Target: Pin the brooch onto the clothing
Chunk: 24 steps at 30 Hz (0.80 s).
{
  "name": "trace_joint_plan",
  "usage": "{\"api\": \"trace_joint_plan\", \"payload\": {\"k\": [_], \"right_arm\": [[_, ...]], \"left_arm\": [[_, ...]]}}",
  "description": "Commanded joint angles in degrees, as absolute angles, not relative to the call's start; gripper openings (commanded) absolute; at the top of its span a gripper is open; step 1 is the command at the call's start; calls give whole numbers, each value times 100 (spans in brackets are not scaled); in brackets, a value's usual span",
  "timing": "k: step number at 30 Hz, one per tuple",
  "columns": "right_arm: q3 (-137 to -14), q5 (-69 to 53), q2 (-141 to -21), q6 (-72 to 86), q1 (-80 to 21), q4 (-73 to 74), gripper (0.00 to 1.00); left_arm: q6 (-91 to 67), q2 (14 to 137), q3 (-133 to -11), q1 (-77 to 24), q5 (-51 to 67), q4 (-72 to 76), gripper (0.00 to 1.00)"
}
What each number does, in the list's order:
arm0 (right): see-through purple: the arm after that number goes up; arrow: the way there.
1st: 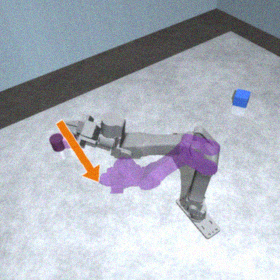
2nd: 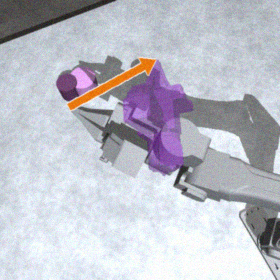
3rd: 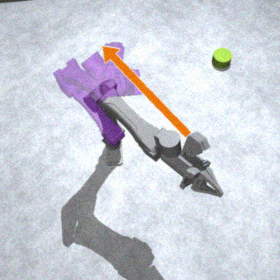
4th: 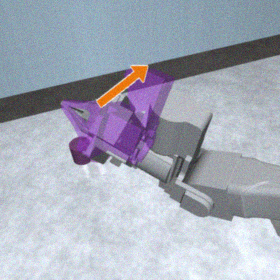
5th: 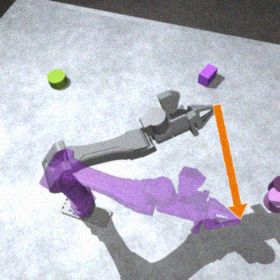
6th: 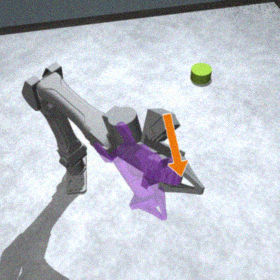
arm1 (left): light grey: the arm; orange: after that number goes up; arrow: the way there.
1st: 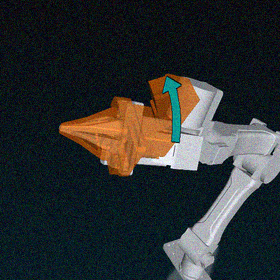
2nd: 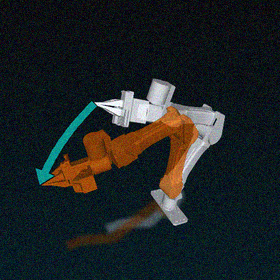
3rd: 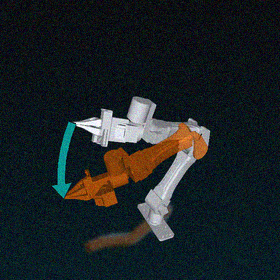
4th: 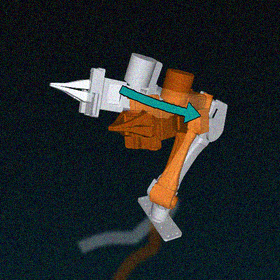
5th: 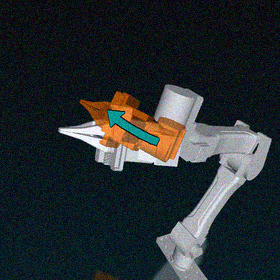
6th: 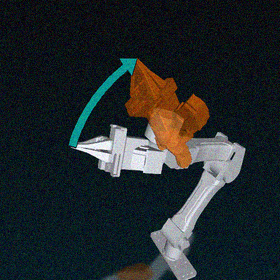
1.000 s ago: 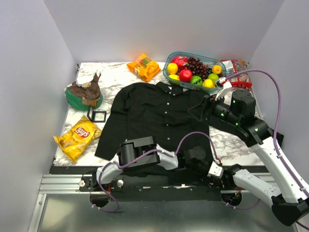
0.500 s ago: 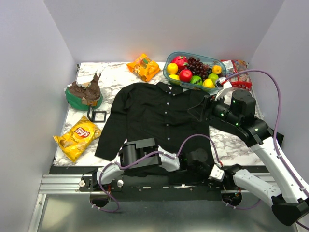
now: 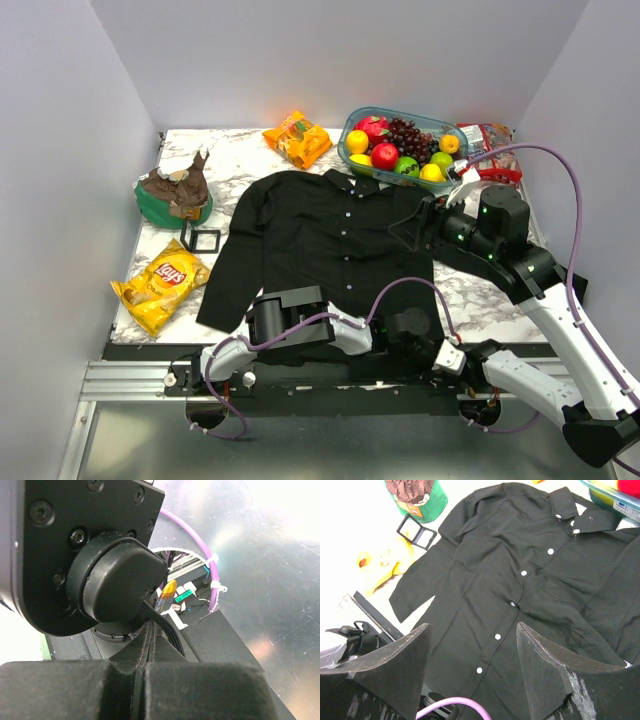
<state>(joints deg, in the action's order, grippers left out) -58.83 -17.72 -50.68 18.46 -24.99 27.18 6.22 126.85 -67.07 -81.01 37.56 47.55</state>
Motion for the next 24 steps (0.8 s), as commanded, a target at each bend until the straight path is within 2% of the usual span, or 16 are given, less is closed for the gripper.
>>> {"api": "trace_joint_plan", "payload": {"k": [1, 18, 20, 22, 24], "right_arm": [[-5836, -1854, -4983, 1846, -2461, 2856, 77], [-5801, -1775, -5045, 1828, -2470, 2839, 77], [-5818, -1767, -5062, 1828, -2461, 2839, 77], [-5845, -1775, -5080, 1819, -2461, 2848, 77], [-5862, -1775, -5089, 1811, -2461, 2839, 78]], "left_arm": [[431, 12744, -6548, -8034, 3691, 5167, 0], [-307, 12542, -6144, -7533, 3534, 5580, 0], [-570, 12367, -5811, -7418, 3262, 6019, 11], [-685, 12087, -5547, -7348, 3033, 6291, 29], [-695, 11840, -5161, -7295, 2708, 6363, 41]]}}
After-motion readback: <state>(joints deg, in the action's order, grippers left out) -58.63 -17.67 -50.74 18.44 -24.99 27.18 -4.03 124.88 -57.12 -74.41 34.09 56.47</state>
